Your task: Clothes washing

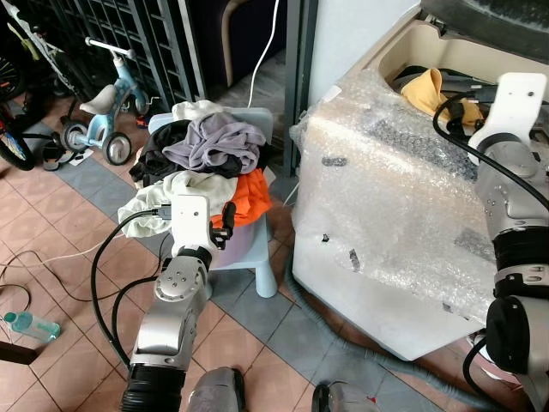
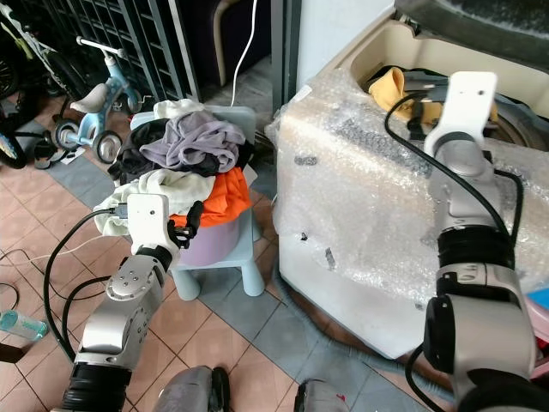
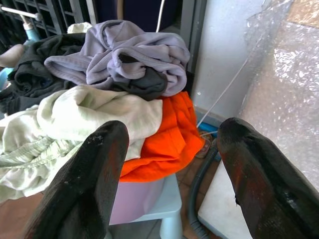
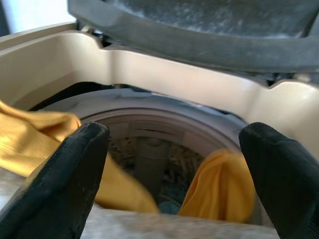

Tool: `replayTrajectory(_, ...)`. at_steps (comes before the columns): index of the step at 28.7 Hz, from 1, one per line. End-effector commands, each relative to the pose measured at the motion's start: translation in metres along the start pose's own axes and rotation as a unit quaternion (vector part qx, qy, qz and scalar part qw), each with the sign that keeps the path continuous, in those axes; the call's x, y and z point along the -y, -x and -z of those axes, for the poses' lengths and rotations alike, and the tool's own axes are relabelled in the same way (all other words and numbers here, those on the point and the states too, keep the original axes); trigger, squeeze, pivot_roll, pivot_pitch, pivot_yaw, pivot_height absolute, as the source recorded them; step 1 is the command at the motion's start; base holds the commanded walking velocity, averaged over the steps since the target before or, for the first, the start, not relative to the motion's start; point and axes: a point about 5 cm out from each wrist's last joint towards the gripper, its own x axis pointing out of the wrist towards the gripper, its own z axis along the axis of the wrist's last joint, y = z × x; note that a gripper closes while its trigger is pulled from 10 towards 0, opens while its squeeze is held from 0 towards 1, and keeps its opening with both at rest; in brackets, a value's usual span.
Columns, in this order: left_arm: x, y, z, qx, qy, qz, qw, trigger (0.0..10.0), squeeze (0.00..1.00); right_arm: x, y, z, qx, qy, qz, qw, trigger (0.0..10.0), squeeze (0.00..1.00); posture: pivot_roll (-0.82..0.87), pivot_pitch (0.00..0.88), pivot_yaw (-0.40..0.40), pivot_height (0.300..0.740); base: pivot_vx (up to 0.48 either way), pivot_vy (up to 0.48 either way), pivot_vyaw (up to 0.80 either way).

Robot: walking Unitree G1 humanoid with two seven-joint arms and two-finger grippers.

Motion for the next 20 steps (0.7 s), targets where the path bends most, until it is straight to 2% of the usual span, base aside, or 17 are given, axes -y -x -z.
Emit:
replayTrajectory(1,-0.001,-0.002,-0.004,0.003,-0.007,0.000,1.000,10.0,0.00,0.012,0.000,-0.009,0.022,0.010,0.018,1.000,10.0,0.04,-0.05,0.094,0.049,0.740,0.000,0.000,0.00)
replayTrajectory(2,-0.002,-0.002,-0.006,0.006,-0.009,-0.002,1.000,10.0,0.00,0.012,0.001,-0.009,0.022,0.032,-0.001,0.999,10.0,0.00,-0.05,0.099,0.048,0.740,0.000,0.000,0.00)
replayTrajectory(5,-0.007,-0.001,-0.011,0.015,-0.003,-0.012,1.000,10.0,0.00,0.007,0.009,0.000,0.020,0.056,-0.079,0.995,10.0,0.00,-0.04,0.108,0.051,0.740,0.000,0.000,0.00)
replayTrajectory(6,-0.008,0.000,-0.012,0.019,-0.001,-0.016,1.000,10.0,0.00,0.006,0.015,0.004,0.022,0.045,-0.108,0.993,10.0,0.75,-0.04,0.108,0.051,0.740,0.000,0.000,0.00)
replayTrajectory(7,-0.008,0.001,-0.012,0.021,0.006,-0.019,1.000,10.0,0.00,0.005,0.021,0.006,0.031,0.036,-0.130,0.990,10.0,1.00,-0.04,0.107,0.046,0.740,0.000,0.000,0.00)
replayTrajectory(9,-0.009,0.002,-0.011,0.023,0.014,-0.021,0.999,10.0,0.00,0.006,0.034,0.005,0.072,0.039,-0.154,0.985,10.0,1.00,-0.05,0.098,0.047,0.740,0.000,0.000,0.00)
replayTrajectory(13,-0.005,0.002,-0.012,0.028,0.018,-0.016,0.999,10.0,0.00,0.003,0.057,0.001,0.138,0.058,-0.141,0.979,10.0,1.00,-0.06,0.090,0.054,0.740,0.000,0.189,0.00)
replayTrajectory(14,-0.004,0.001,-0.013,0.031,0.016,-0.011,0.999,10.0,0.00,-0.002,0.066,0.001,0.152,0.064,-0.141,0.976,10.0,0.29,-0.07,0.078,0.070,0.740,0.000,0.480,0.00)
replayTrajectory(15,-0.003,0.001,-0.014,0.032,0.015,-0.008,0.999,10.0,0.00,-0.005,0.071,0.001,0.158,0.065,-0.142,0.975,10.0,0.29,-0.07,0.077,0.073,0.740,0.000,0.480,0.00)
replayTrajectory(16,-0.002,0.000,-0.016,0.038,0.013,-0.003,0.999,10.0,0.00,-0.012,0.078,0.000,0.170,0.072,-0.148,0.972,10.0,0.00,-0.08,0.072,0.083,0.740,0.000,0.480,0.00)
replayTrajectory(18,-0.002,-0.002,-0.017,0.038,0.009,0.002,0.999,10.0,0.00,-0.024,0.086,0.001,0.179,0.083,-0.159,0.967,10.0,0.00,-0.09,0.066,0.097,0.740,0.000,0.480,0.00)
replayTrajectory(20,-0.001,-0.004,-0.017,0.036,0.010,0.005,0.999,10.0,0.00,-0.033,0.092,0.004,0.171,0.073,-0.168,0.968,10.0,0.00,-0.10,0.060,0.106,0.740,0.000,0.480,0.00)
